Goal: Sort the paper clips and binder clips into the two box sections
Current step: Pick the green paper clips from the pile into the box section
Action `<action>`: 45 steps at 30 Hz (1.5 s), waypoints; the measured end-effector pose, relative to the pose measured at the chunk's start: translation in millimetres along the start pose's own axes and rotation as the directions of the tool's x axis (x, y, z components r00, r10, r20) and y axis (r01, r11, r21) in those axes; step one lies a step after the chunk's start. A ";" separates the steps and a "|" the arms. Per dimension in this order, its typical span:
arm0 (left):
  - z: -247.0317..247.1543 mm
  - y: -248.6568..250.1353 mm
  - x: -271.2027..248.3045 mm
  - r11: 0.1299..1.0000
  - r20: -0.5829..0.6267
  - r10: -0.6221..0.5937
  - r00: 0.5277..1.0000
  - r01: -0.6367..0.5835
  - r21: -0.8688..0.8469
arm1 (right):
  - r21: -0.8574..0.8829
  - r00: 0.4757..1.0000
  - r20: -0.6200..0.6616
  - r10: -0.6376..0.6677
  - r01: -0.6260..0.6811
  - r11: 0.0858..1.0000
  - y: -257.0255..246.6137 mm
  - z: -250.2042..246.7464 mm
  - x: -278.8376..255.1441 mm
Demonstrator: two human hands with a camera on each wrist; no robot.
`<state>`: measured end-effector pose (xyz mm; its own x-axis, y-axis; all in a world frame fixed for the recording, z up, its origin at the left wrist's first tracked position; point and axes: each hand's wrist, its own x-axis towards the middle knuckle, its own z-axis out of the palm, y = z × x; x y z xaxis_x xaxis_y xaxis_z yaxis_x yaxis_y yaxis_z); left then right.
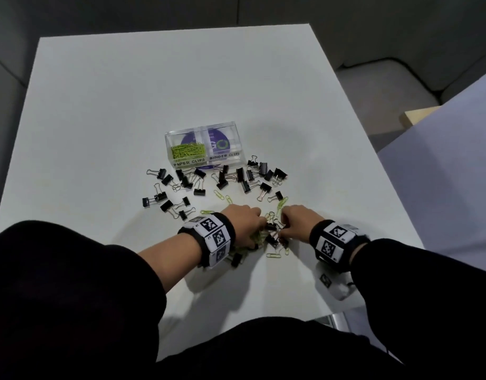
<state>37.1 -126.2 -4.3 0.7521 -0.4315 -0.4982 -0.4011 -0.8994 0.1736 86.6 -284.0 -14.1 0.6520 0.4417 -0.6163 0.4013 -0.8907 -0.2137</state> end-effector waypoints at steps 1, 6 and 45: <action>1.5 -1.6 -3.1 1.000 0.003 0.010 1.000 -0.011 0.024 | 0.030 1.000 -0.004 0.010 -0.010 1.000 -1.1 1.8 1.9; 6.9 -8.6 -9.5 0.989 -0.063 0.063 0.996 -0.054 0.135 | 0.044 1.000 -0.012 -0.018 0.018 0.999 -7.1 -1.7 3.3; 14.9 -31.7 -17.9 0.978 -0.032 -0.122 0.992 0.114 -0.173 | -0.507 0.913 -0.005 -0.408 0.350 0.788 -36.1 0.2 9.1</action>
<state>28.5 -88.9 -13.5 0.8116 -0.3209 -0.4882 -0.2159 -0.9412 0.2598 77.9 -247.8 -12.2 0.4344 0.7673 -0.4718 0.8702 -0.4927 0.0000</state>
